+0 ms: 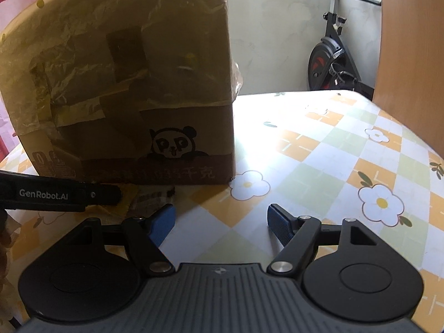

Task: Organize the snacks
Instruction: 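Lower the left tool onto the yellow snack pack while the right tool lowers toward the clear pack, then position the left tool fingers around the yellow snack pack on the table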

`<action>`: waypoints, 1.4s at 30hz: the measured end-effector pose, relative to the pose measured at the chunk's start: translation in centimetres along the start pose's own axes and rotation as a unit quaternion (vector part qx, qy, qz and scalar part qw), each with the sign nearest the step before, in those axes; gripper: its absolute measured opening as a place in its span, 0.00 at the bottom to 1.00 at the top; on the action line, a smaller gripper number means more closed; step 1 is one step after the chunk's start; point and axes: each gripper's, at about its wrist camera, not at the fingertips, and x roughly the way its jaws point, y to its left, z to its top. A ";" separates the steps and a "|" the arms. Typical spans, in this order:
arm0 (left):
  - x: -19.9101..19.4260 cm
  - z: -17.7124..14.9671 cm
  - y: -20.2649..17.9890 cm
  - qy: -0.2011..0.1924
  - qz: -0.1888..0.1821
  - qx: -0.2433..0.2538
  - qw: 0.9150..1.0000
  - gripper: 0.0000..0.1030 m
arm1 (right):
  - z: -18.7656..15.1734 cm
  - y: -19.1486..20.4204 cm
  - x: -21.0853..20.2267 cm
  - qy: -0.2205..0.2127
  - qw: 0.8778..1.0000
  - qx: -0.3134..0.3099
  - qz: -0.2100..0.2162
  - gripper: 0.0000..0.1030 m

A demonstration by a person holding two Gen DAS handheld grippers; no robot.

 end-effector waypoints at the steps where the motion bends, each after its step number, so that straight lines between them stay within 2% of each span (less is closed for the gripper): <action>1: -0.2 0.0 0.1 -0.001 0.000 -0.003 1.000 0.35 | 0.1 -0.1 0.1 0.000 1.000 0.000 0.001 0.74; 3: -0.7 0.0 0.6 0.000 0.000 -0.006 1.000 0.28 | 0.1 -0.2 0.2 0.001 1.000 0.001 0.002 0.74; 10: -1.1 -0.2 1.4 0.007 0.001 -0.014 1.000 0.27 | 0.1 -0.1 0.3 0.001 1.000 0.000 0.001 0.74; 12: -0.9 0.1 1.5 0.012 -0.001 -0.017 1.000 0.39 | 0.1 -0.1 0.3 0.001 1.000 -0.004 0.004 0.74; 13: -0.6 0.4 1.4 0.014 0.000 -0.016 1.000 0.55 | 0.0 0.0 0.3 0.001 1.000 -0.005 0.005 0.74; 14: -0.3 0.5 1.2 0.015 0.003 -0.014 1.000 0.63 | 0.0 -0.1 0.4 0.002 1.000 -0.006 0.006 0.74; 19: 0.6 0.9 0.6 0.023 0.000 -0.017 1.000 0.63 | 0.0 -0.1 0.4 0.002 1.000 -0.004 0.008 0.75; 23: 1.9 1.1 -1.0 0.023 0.013 0.015 1.000 0.68 | 0.0 0.0 0.5 0.002 1.000 -0.006 0.008 0.75; 27: 2.3 0.6 -2.1 0.014 0.023 0.040 0.999 0.64 | 0.0 0.0 0.5 0.002 1.000 -0.005 0.009 0.75; 29: 2.1 0.3 -2.0 0.008 0.026 0.045 0.999 0.54 | 0.0 0.0 0.5 0.002 1.000 -0.005 0.010 0.75; 31: 1.9 0.2 -1.8 0.006 0.025 0.041 0.999 0.48 | 0.0 -0.2 0.5 0.001 1.000 -0.004 0.011 0.76; 36: 1.3 -0.7 -1.2 0.004 0.027 0.051 0.998 0.48 | -0.1 -0.2 0.5 0.002 1.000 -0.007 0.011 0.76; 42: 0.4 -1.7 -0.2 0.006 0.039 0.031 0.999 0.48 | -0.1 -0.1 0.5 0.002 1.000 -0.007 0.011 0.76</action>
